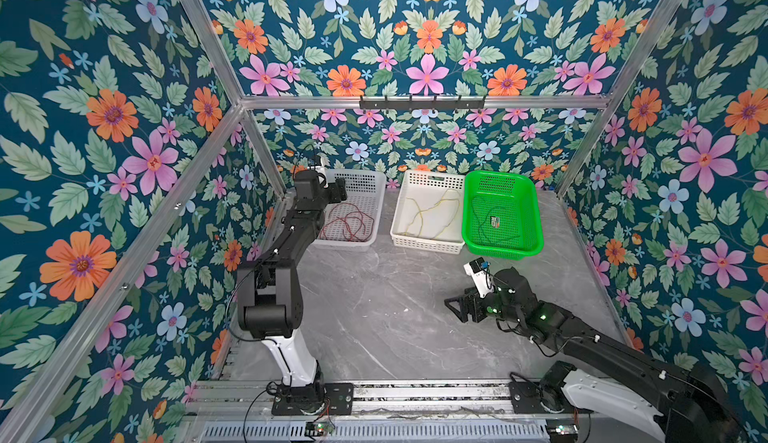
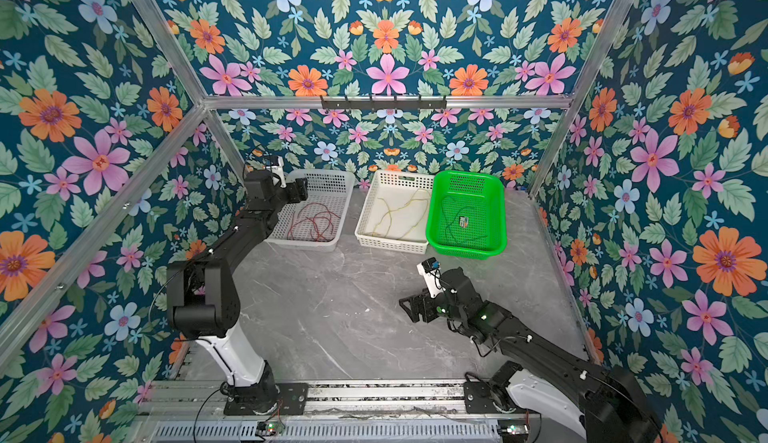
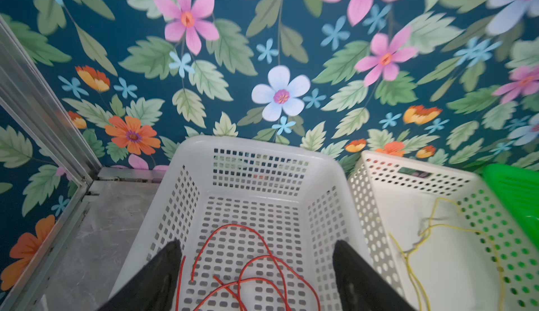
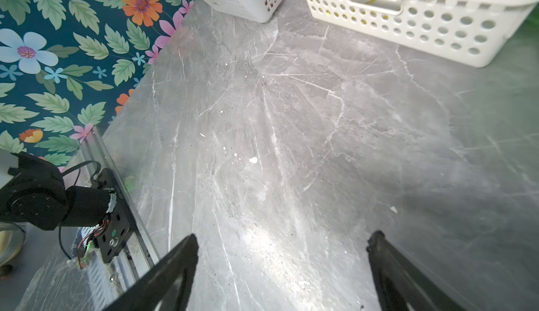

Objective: Untangle and sort cables by color
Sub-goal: Place the cable into the container, then reset both arms

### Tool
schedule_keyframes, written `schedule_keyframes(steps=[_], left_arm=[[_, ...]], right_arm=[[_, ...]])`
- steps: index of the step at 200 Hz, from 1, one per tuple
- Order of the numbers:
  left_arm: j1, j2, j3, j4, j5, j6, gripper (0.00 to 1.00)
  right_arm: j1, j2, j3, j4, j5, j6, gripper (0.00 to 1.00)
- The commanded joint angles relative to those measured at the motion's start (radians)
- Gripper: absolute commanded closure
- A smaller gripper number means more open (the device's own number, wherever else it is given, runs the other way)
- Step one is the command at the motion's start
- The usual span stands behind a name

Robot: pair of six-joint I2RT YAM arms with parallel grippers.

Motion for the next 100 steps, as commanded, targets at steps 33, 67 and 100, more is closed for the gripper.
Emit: schedule_keyframes(steps=[33, 67, 100], left_arm=[[0.001, -0.417, -0.511, 0.234, -0.019, -0.117, 0.08], [0.001, -0.516, -0.737, 0.249, -0.151, -0.131, 0.06], [0.001, -0.455, -0.914, 0.462, -0.197, -0.002, 0.01]], right_arm=[[-0.271, -0.084, 0.106, -0.144, 0.135, 0.018, 0.01], [-0.539, -0.052, 0.046, 0.022, 0.191, -0.018, 0.01], [-0.566, 0.017, -0.070, 0.296, 0.381, -0.216, 0.01]])
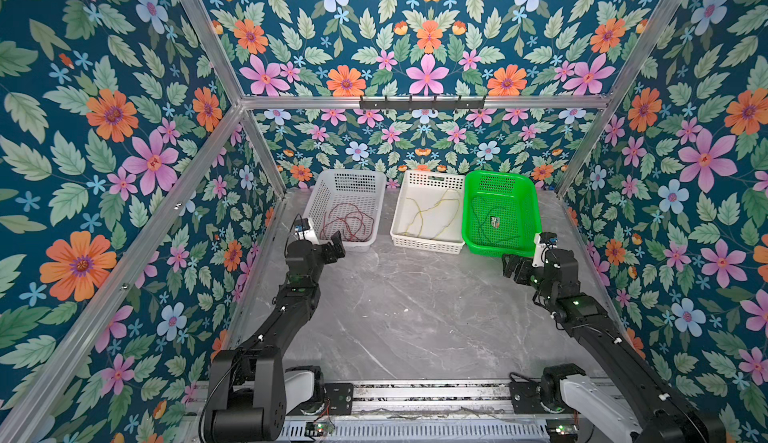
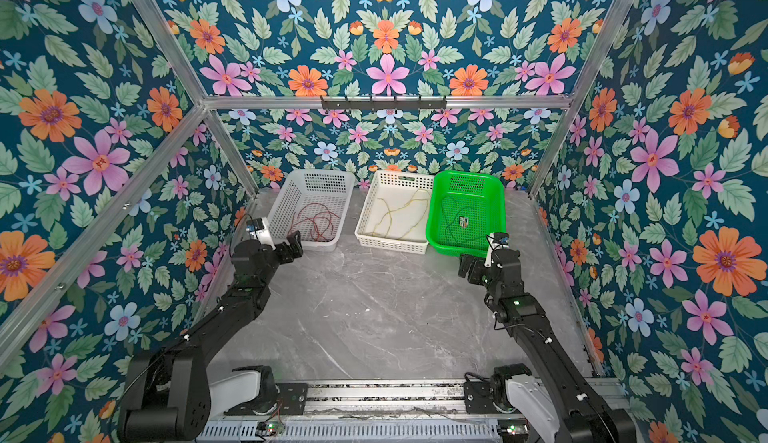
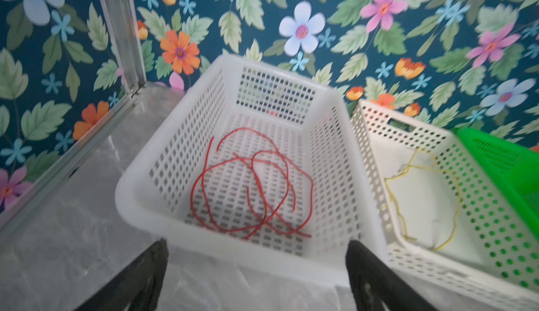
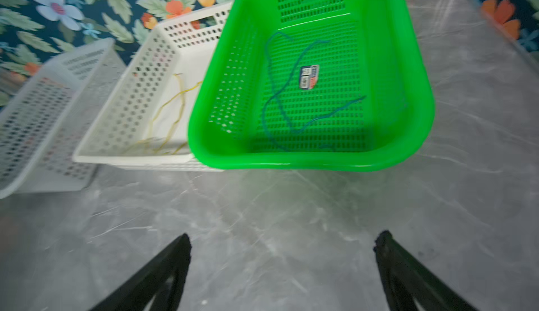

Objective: Untangle and sort cables by color
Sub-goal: Reset both arms

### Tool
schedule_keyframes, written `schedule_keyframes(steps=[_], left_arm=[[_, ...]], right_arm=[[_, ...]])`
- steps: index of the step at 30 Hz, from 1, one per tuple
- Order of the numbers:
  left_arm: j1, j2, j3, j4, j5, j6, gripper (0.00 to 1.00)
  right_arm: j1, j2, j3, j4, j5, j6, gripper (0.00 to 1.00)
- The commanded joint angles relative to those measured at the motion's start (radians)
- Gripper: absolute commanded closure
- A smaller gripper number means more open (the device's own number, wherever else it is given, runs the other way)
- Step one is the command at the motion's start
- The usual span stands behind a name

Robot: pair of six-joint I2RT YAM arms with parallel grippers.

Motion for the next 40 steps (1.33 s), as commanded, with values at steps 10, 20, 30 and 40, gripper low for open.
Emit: schedule_keyframes(steps=[10, 20, 30, 40], left_arm=[[0.001, 0.204, -0.250, 0.637, -0.206, 0.206, 0.01], [0.006, 0.389, -0.201, 0.728, -0.181, 0.228, 0.00], [0.003, 0.403, -0.196, 0.752, -0.212, 0.228, 0.00], [-0.006, 0.404, -0.194, 0.750, -0.206, 0.239, 0.00]], right_arm=[[-0.021, 0.272, -0.257, 0.766, 0.344, -0.185, 0.01], [-0.134, 0.502, -0.246, 0.962, 0.202, -0.153, 0.01], [-0.135, 0.493, -0.243, 0.944, 0.201, -0.153, 0.01], [-0.135, 0.491, -0.245, 0.945, 0.200, -0.154, 0.01]])
